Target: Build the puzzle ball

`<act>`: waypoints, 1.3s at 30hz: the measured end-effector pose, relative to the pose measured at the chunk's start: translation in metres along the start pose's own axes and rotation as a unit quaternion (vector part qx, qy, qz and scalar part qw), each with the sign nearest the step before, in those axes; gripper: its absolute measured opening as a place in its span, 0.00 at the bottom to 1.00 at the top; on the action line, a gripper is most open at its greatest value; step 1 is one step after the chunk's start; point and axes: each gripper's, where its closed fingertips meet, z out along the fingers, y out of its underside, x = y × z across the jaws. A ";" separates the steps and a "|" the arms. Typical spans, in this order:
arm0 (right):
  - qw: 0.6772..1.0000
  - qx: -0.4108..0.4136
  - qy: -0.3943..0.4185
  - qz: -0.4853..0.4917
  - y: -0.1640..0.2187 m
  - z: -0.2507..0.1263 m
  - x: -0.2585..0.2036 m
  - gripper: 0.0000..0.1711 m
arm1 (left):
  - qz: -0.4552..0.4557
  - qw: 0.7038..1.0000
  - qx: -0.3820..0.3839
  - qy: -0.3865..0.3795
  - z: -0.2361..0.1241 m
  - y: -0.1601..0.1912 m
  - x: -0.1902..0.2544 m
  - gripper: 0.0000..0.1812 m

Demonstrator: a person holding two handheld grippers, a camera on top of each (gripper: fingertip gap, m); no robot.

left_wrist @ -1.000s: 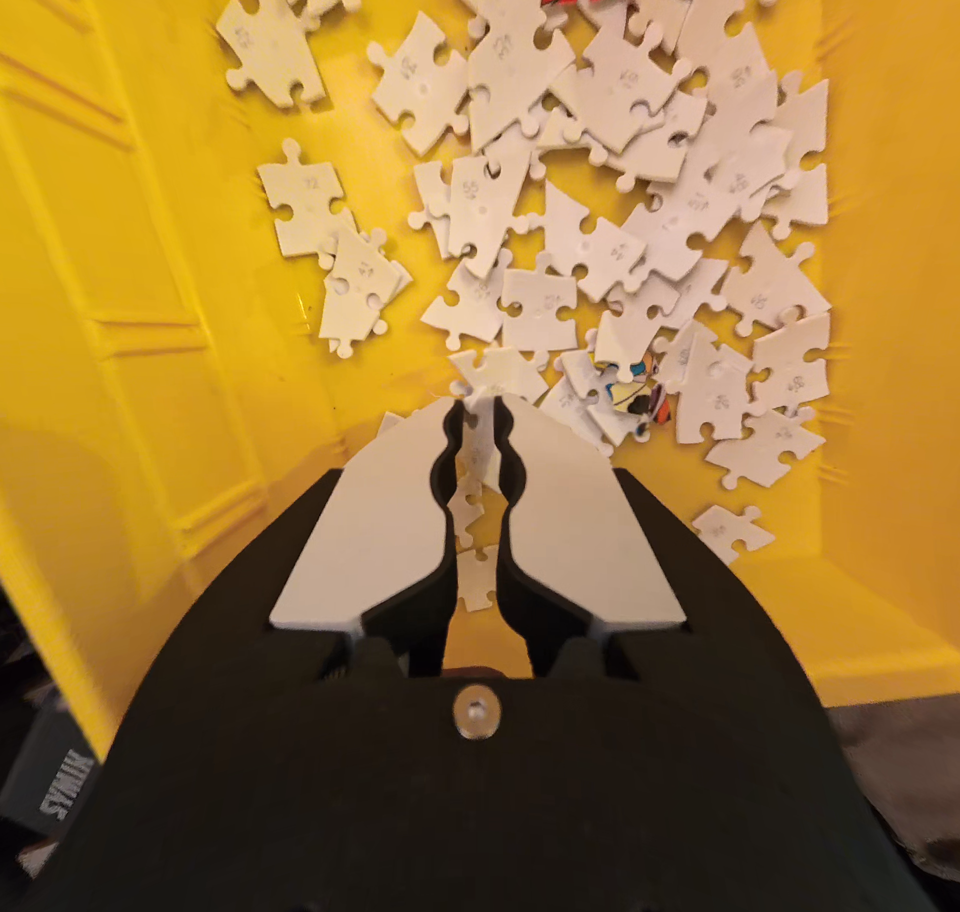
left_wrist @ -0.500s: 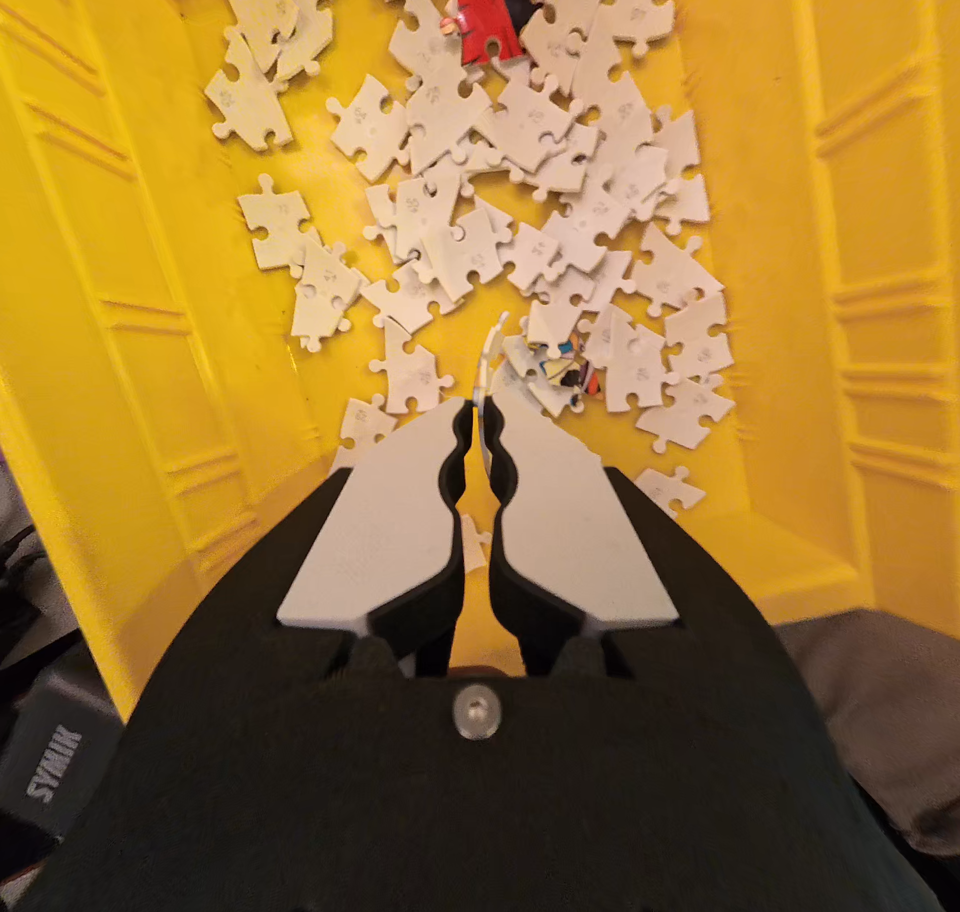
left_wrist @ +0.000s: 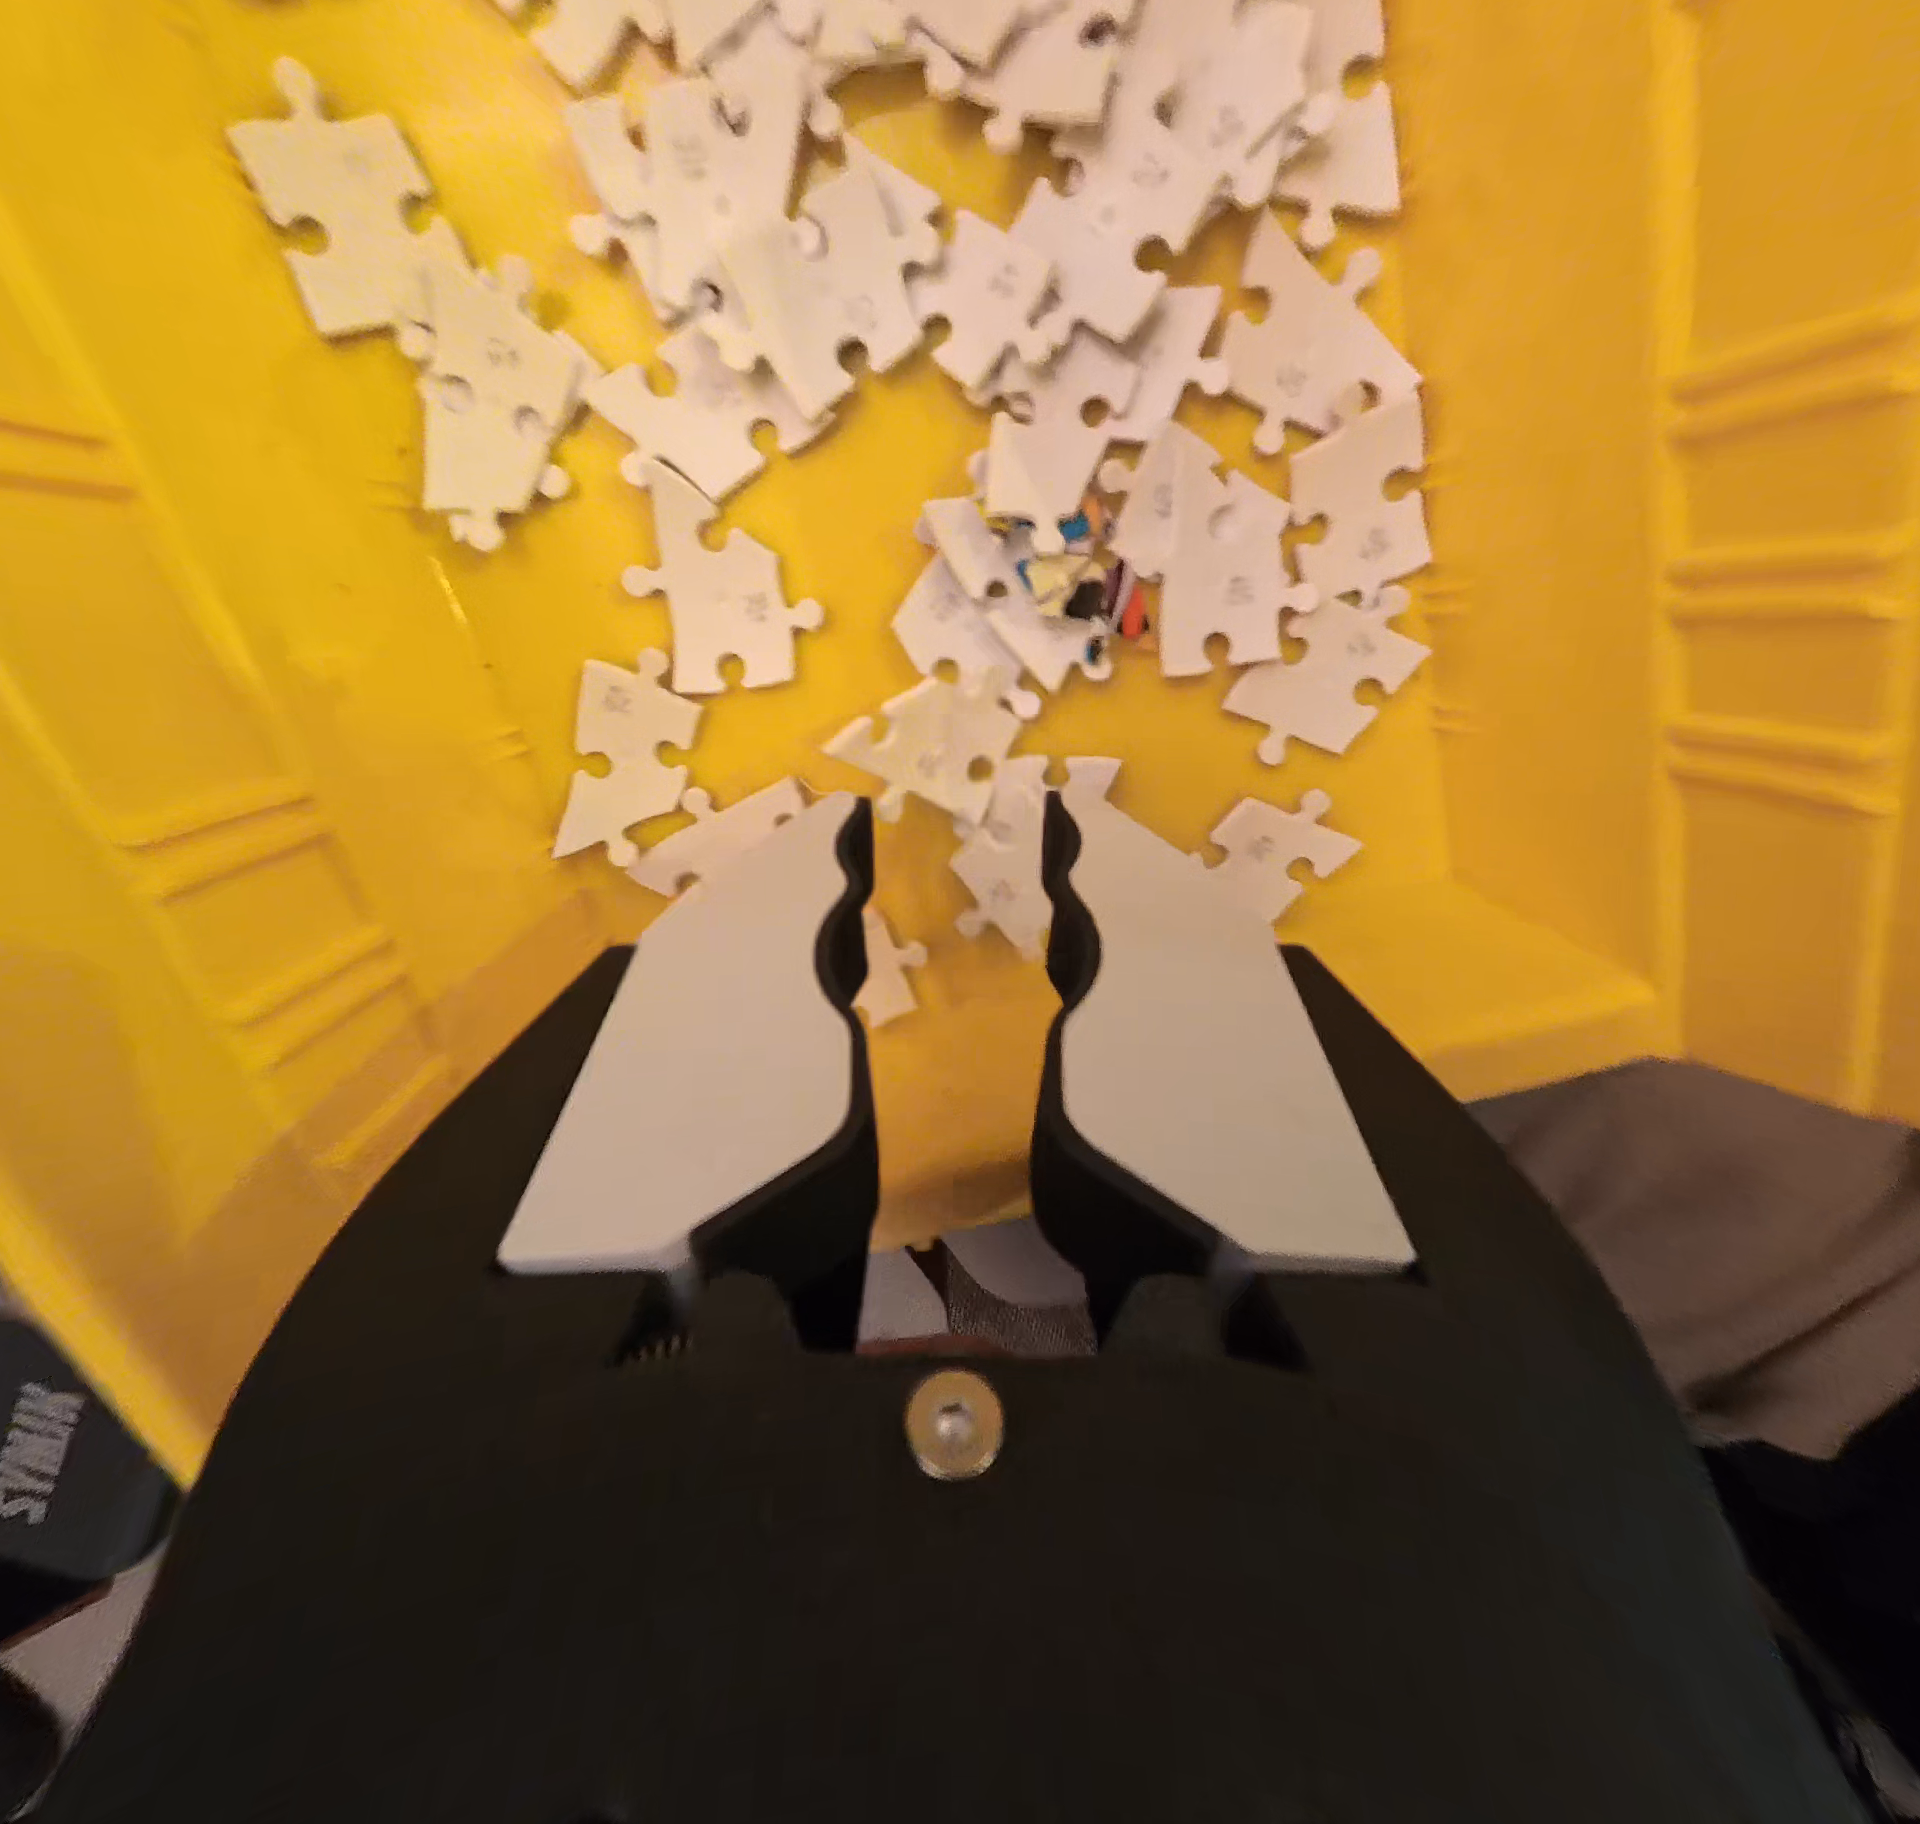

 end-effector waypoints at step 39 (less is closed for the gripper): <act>1.000 -0.002 0.005 0.003 0.001 0.000 0.002 0.06 | -0.085 0.995 0.034 -0.026 0.036 -0.053 -0.034 0.42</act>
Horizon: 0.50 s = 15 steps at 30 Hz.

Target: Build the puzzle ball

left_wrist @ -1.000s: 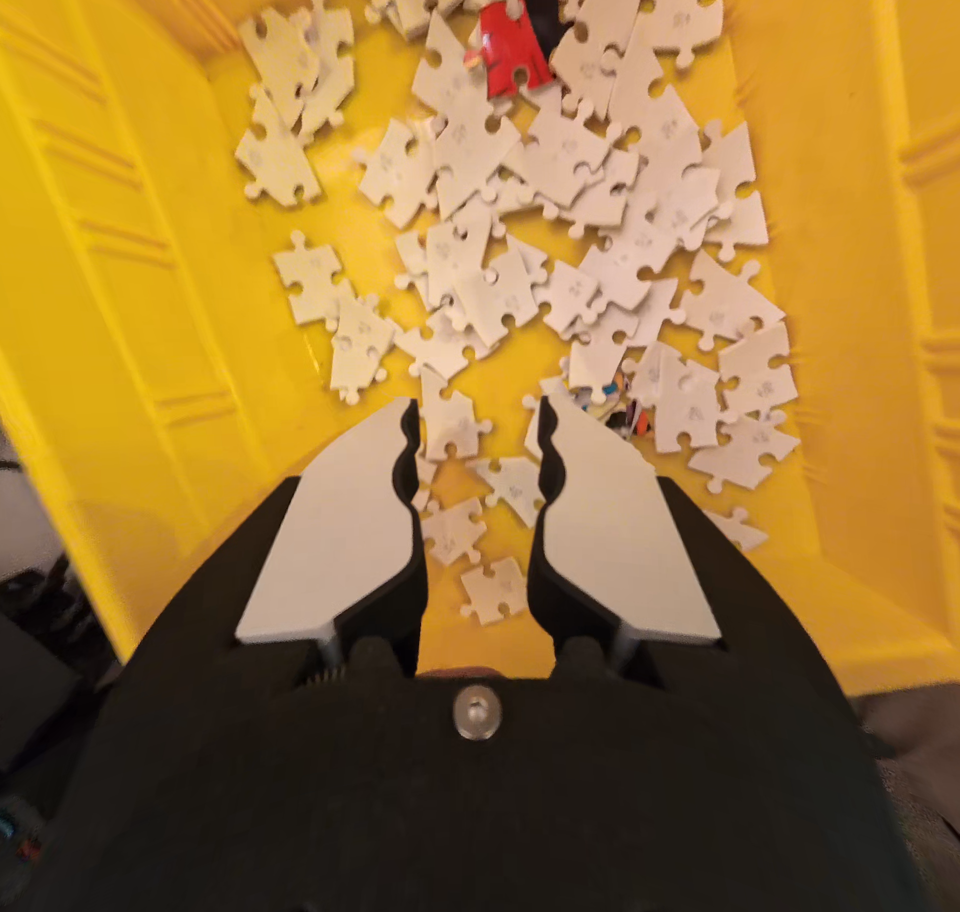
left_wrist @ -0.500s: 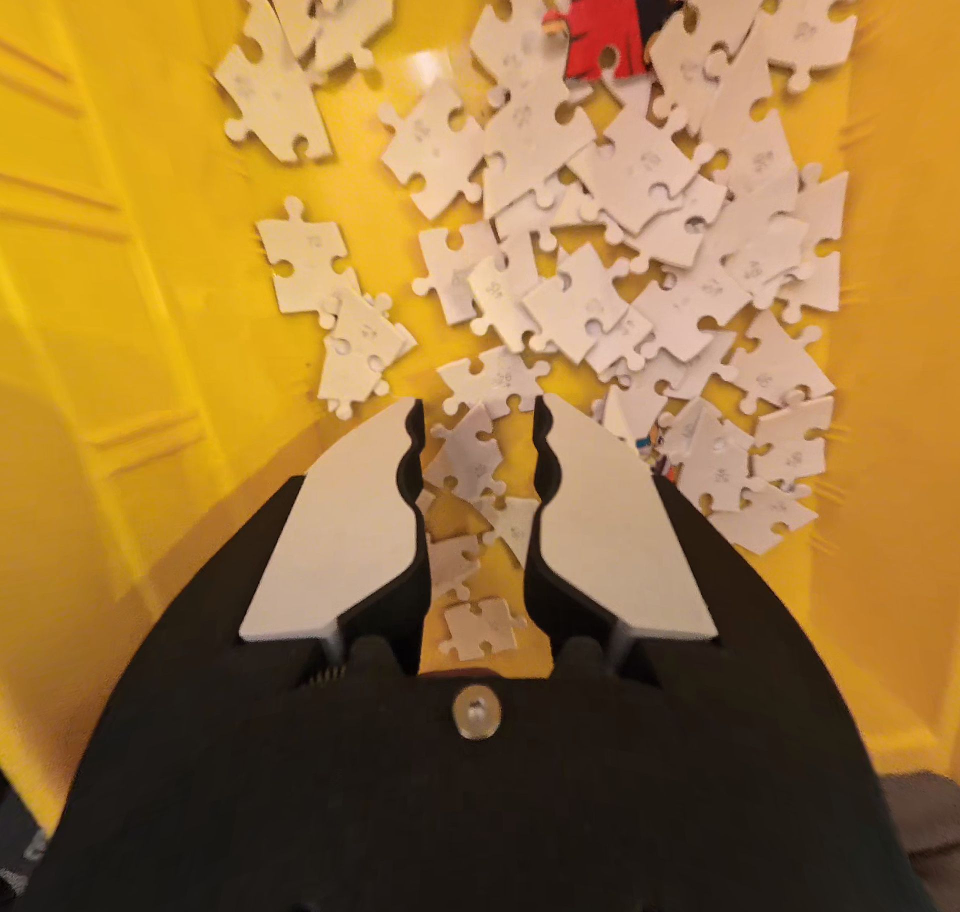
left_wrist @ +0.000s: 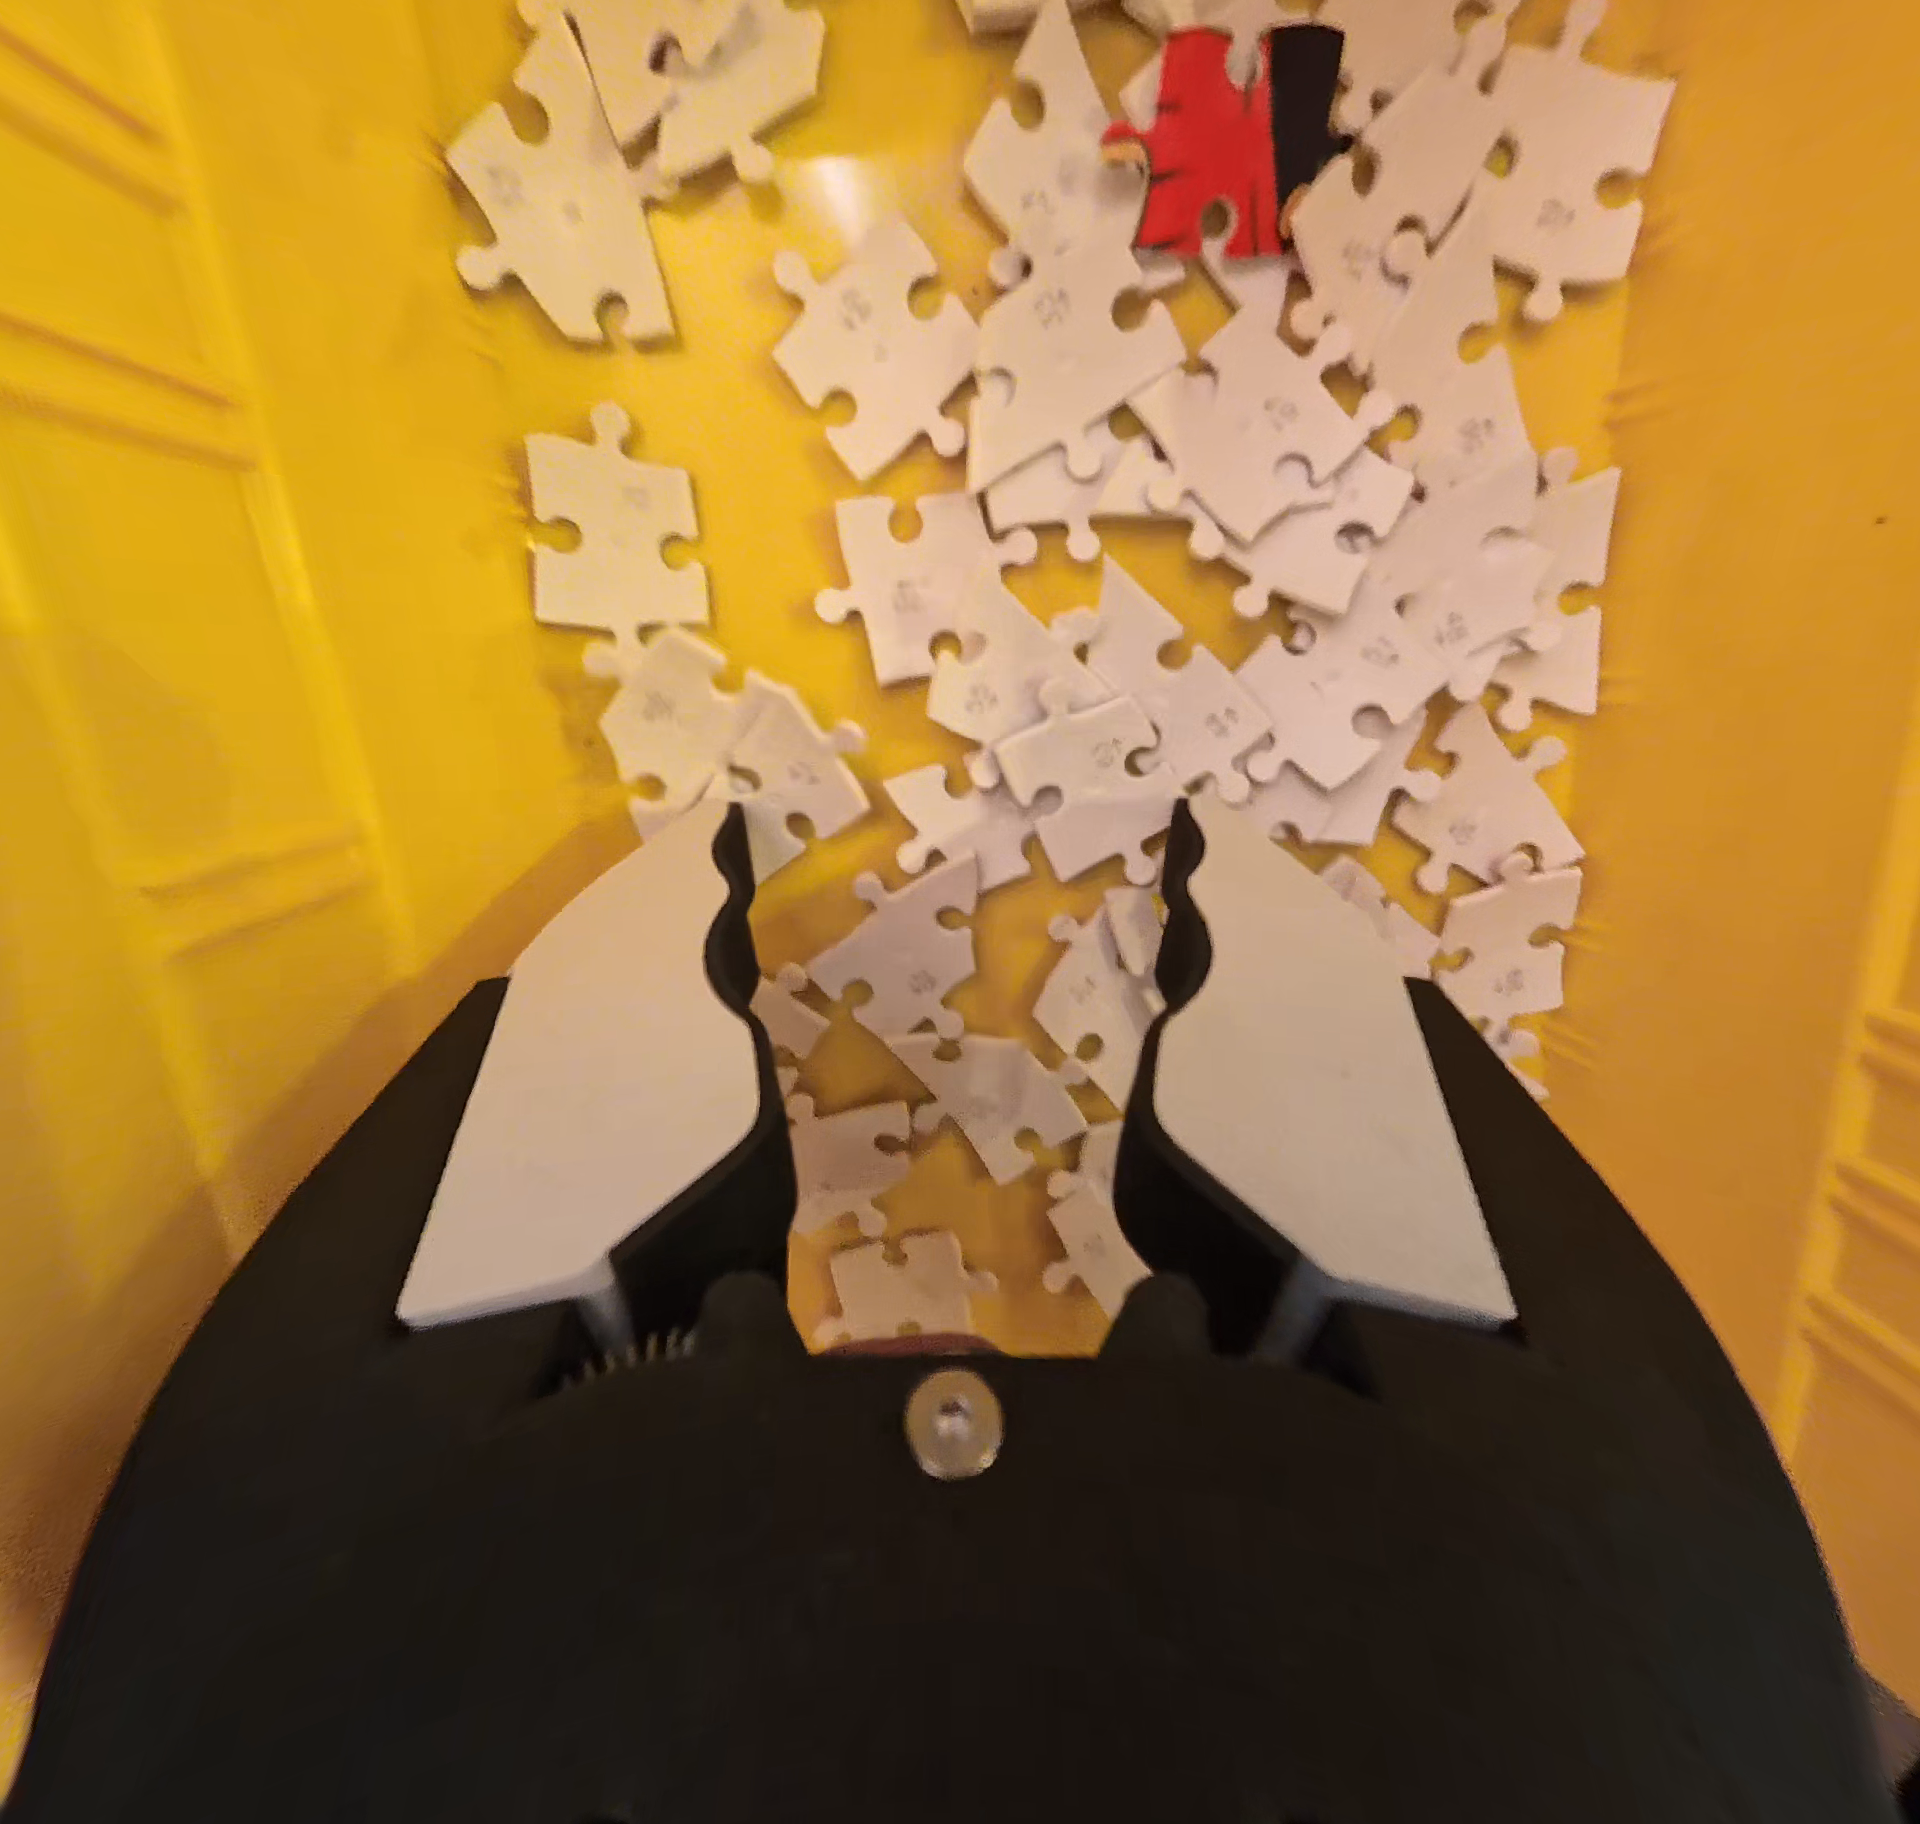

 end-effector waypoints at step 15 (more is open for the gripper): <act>1.000 0.000 -0.001 -0.001 0.000 0.000 0.000 0.06 | 0.095 0.995 0.025 0.001 -0.005 -0.008 0.028 0.34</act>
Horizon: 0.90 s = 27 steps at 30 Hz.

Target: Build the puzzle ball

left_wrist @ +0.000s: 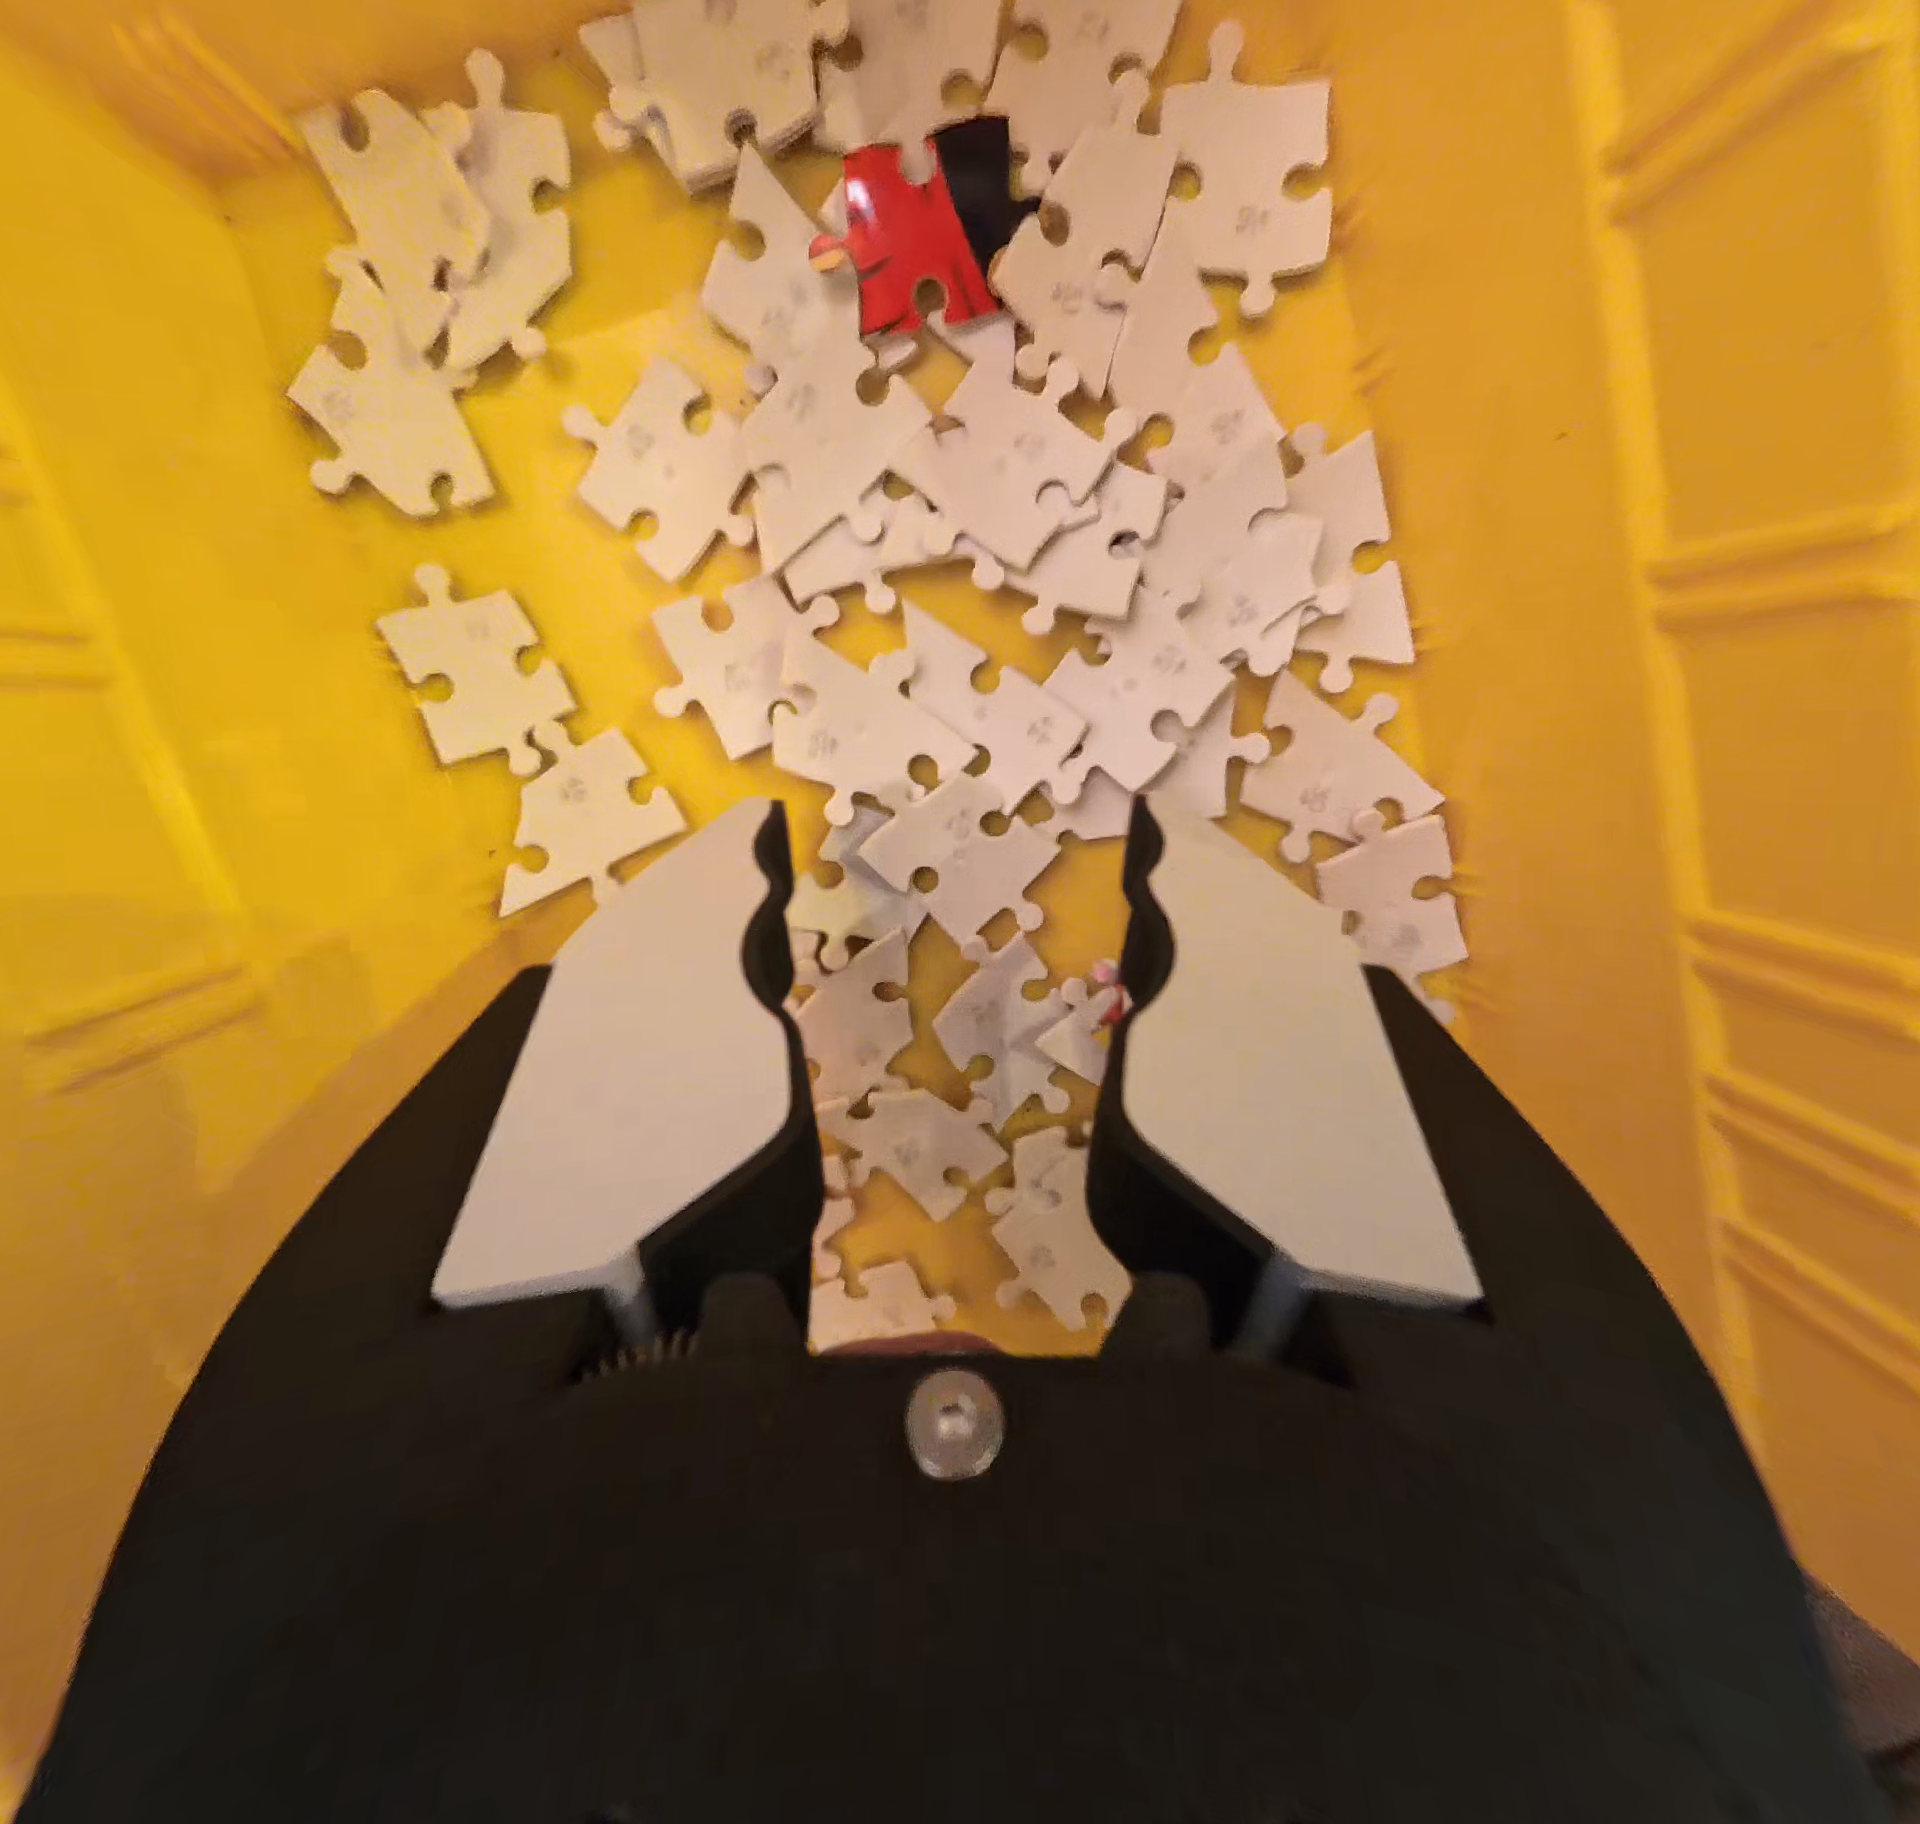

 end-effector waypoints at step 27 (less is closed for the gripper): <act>1.000 -0.012 0.020 0.001 0.003 0.003 0.005 0.05 | -0.015 1.000 -0.027 0.004 -0.004 0.028 -0.016 0.13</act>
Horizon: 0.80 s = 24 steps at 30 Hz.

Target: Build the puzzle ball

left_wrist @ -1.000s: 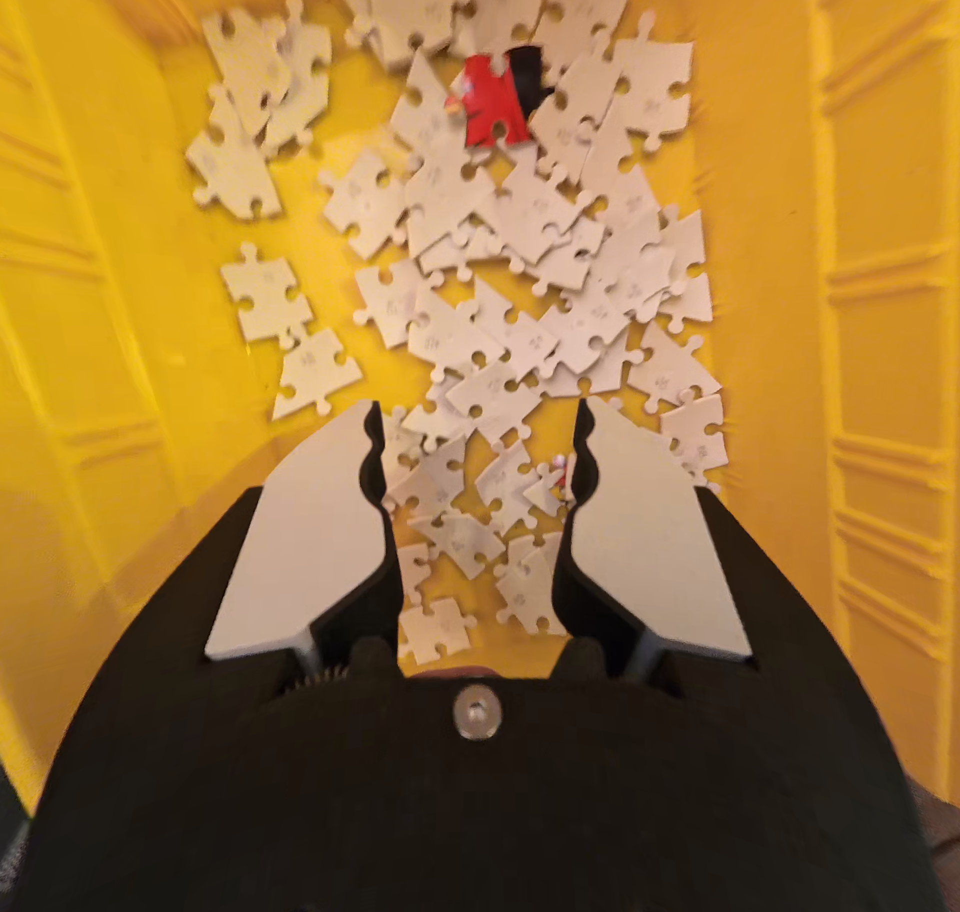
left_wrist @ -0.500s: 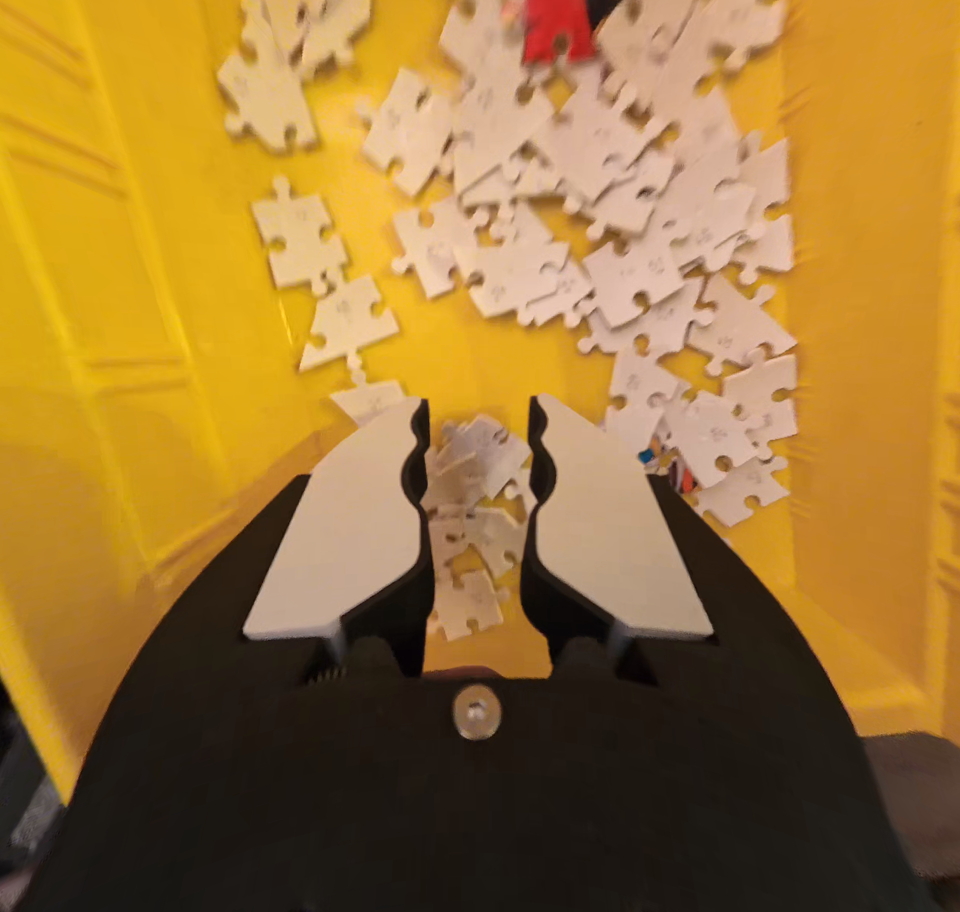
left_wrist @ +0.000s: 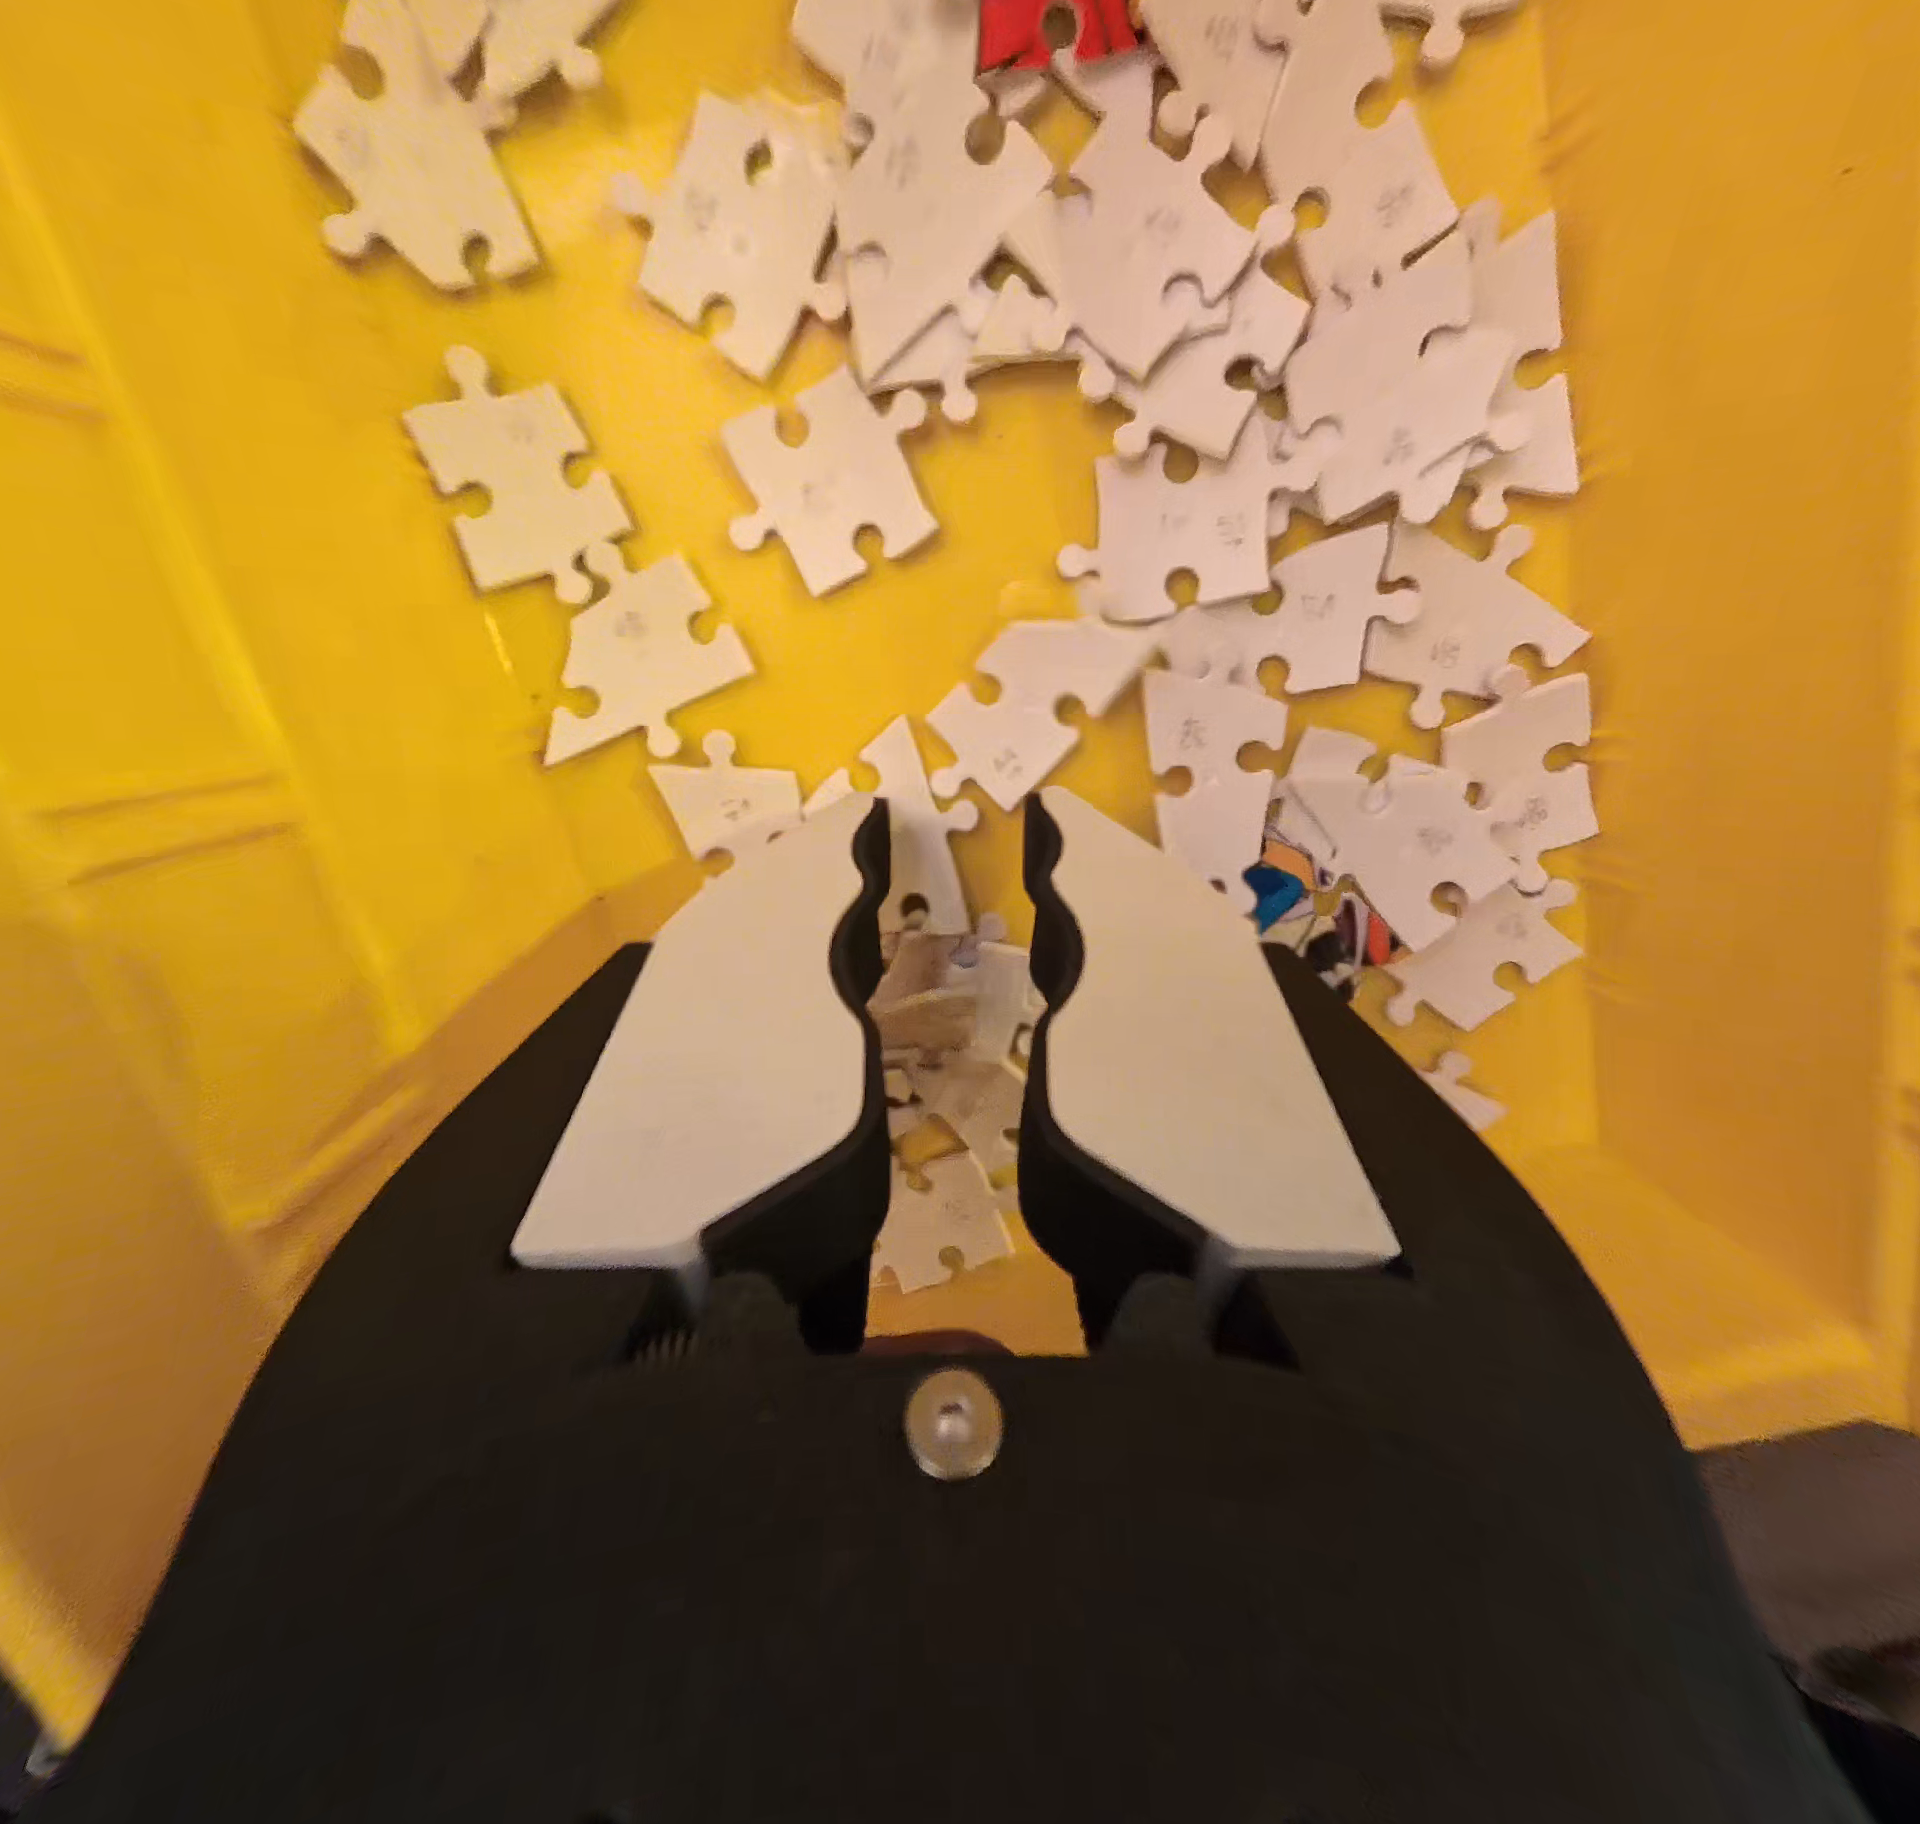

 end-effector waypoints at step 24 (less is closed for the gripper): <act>1.000 -0.003 0.012 0.001 0.001 0.001 0.003 0.05 | 0.106 0.994 0.035 0.019 -0.004 -0.008 0.023 0.27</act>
